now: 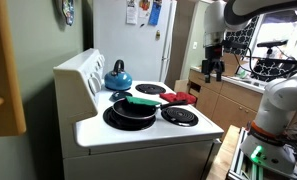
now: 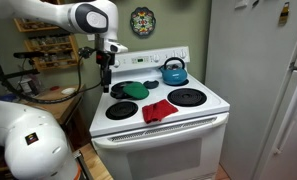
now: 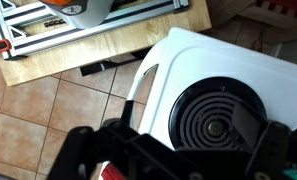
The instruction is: Pick up the red cloth and hang it on the oven door
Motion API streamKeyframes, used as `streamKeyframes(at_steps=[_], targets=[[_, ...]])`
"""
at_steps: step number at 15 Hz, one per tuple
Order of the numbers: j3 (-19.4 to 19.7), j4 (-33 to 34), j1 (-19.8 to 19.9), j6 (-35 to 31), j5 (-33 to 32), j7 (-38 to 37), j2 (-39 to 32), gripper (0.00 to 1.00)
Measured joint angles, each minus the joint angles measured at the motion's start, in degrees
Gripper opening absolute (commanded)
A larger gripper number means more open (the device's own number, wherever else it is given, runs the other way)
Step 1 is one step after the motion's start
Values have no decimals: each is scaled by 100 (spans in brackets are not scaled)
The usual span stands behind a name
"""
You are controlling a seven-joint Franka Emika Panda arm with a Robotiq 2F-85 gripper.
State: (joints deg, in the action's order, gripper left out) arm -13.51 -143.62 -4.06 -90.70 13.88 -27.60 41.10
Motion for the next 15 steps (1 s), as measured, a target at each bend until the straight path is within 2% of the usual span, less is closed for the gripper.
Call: streamKeyframes(at_steps=[6,10,12,15], targets=[[1,-4,17,0,-4,5,-5,100],[91,-139,227,-155,-561,400,-67,100],[153,-251,331,-528,-1129,729,-93,100],[233,-495,482,-1454,-1821,997,-141,100]])
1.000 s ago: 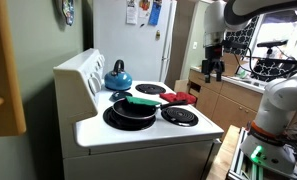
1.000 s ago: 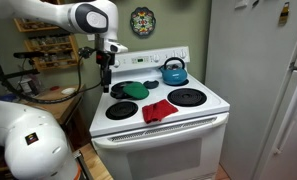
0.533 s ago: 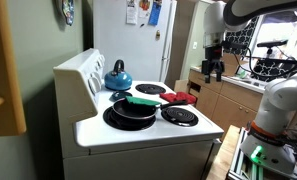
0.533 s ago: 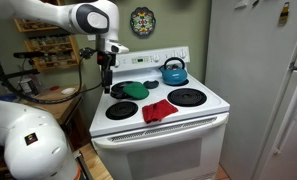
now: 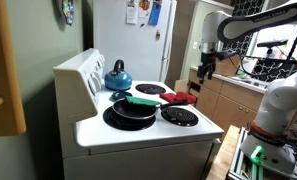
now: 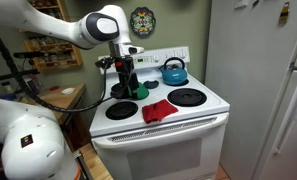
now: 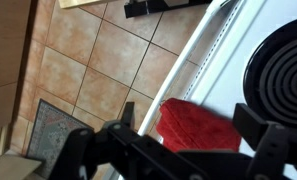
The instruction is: Pick up the red cloth and hang it on the oven door
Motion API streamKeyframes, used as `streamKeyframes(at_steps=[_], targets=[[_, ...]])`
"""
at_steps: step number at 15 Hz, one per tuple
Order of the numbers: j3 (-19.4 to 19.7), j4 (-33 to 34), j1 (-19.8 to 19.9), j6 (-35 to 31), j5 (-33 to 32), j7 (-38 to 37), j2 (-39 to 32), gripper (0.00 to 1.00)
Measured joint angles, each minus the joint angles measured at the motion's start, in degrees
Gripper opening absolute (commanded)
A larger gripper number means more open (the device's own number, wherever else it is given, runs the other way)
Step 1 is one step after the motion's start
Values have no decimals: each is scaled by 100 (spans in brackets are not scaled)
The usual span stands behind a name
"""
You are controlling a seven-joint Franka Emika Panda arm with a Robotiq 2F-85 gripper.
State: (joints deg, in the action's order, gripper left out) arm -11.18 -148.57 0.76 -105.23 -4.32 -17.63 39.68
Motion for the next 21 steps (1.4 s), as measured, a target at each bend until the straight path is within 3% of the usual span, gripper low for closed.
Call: streamKeyframes(at_steps=[7,9,14,21], targets=[[17,-53,36,-177,-216,109,-62,100],[98,-156,36,-641,-507,407,-104,100],[823,-598,-169,-2296,-322,1695,-229,100],[2016,-673,-934,-2660,1030,4056,-648,100]])
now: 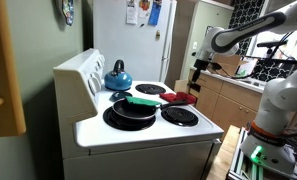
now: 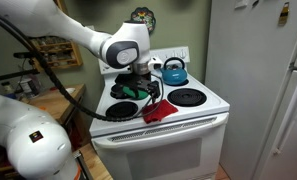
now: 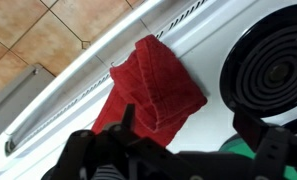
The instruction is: Pick up the red cloth and hang it on the oven door
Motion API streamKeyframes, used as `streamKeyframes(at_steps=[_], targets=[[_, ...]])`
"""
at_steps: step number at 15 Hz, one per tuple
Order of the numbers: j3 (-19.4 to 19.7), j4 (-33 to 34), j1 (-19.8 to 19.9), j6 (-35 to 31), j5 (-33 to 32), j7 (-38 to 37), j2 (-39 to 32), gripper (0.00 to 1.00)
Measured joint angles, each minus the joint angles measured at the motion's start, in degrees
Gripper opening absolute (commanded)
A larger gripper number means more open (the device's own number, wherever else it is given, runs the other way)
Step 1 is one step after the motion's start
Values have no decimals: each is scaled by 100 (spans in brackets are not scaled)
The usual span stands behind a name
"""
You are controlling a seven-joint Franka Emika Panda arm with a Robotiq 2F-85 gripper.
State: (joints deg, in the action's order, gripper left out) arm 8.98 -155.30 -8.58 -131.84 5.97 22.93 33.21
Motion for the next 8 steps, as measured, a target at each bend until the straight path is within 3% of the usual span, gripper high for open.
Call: streamKeyframes(at_steps=[3,8], targets=[[231,0,-212,0,273,802,-241,100],[244,1,-219,-215,285,1362,-590,100]])
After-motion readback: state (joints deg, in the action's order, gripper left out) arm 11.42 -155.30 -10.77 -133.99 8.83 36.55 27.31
